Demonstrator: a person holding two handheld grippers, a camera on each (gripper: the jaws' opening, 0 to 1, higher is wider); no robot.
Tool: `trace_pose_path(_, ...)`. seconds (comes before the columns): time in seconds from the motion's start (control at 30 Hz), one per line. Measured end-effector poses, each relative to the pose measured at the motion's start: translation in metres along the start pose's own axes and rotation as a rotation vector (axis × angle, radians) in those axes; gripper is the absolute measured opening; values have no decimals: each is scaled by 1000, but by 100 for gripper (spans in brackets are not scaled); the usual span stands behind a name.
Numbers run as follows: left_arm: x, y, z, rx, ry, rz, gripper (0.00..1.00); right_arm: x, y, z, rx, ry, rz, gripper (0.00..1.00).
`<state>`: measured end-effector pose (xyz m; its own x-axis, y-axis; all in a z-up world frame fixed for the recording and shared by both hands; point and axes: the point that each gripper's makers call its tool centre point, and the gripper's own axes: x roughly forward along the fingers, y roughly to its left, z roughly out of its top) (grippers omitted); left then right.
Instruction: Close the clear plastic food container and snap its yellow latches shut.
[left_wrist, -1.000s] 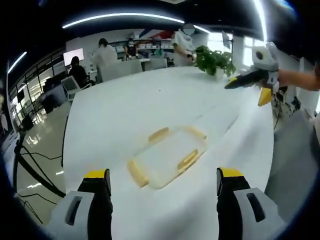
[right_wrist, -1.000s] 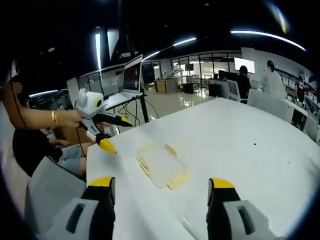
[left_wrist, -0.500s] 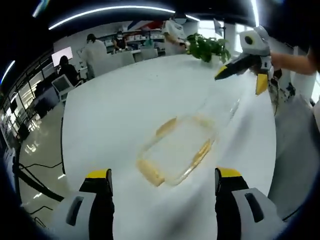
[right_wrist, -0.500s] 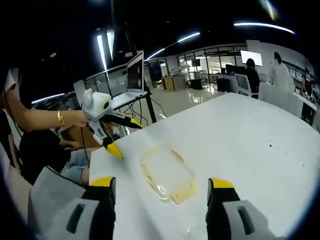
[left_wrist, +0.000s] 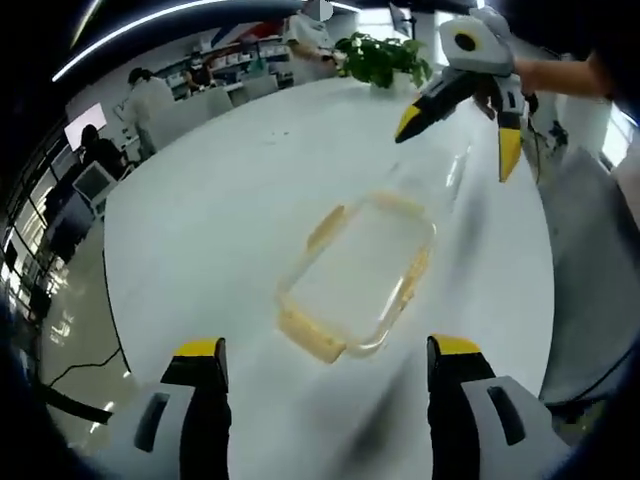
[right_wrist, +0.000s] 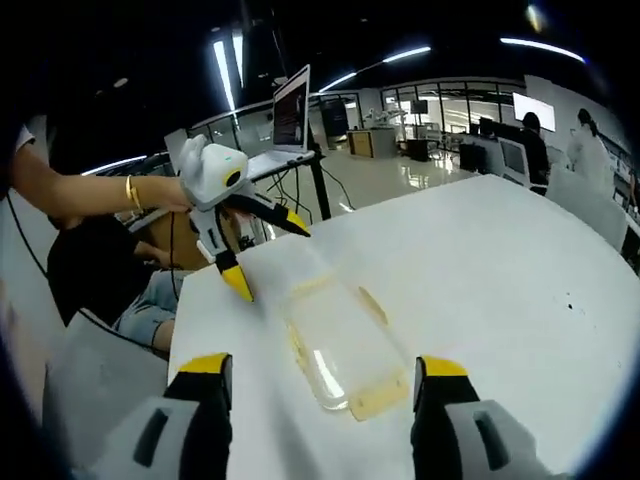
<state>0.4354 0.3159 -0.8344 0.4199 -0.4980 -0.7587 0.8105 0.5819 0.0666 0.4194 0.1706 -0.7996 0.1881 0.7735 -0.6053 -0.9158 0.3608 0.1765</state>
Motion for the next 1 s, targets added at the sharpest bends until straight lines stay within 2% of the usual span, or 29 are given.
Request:
trace_pose_path(0.2, 12, 0, -5, 59, 44, -47, 80, 16, -8, -15, -52, 94, -8, 74)
trace_pose_path(0.37, 24, -4, -6, 109, 90, -99, 80, 29, -17, -33, -104, 223, -13, 74)
trace_pose_path(0.47, 29, -7, -3, 99, 88, -138, 81, 37, -21, -38, -113, 261, -19, 74)
trace_pose_path(0.63, 41, 0, -7, 105, 118, -151, 81, 47, -25, -42, -113, 318, -16, 75)
trace_pose_path(0.83, 50, 3, -15, 114, 149, -174, 80, 55, -29, -56, -114, 396, -11, 77)
trace_pose_path(1.0, 54, 5, -23, 111, 172, -184, 79, 57, -33, -62, -111, 416, -12, 77)
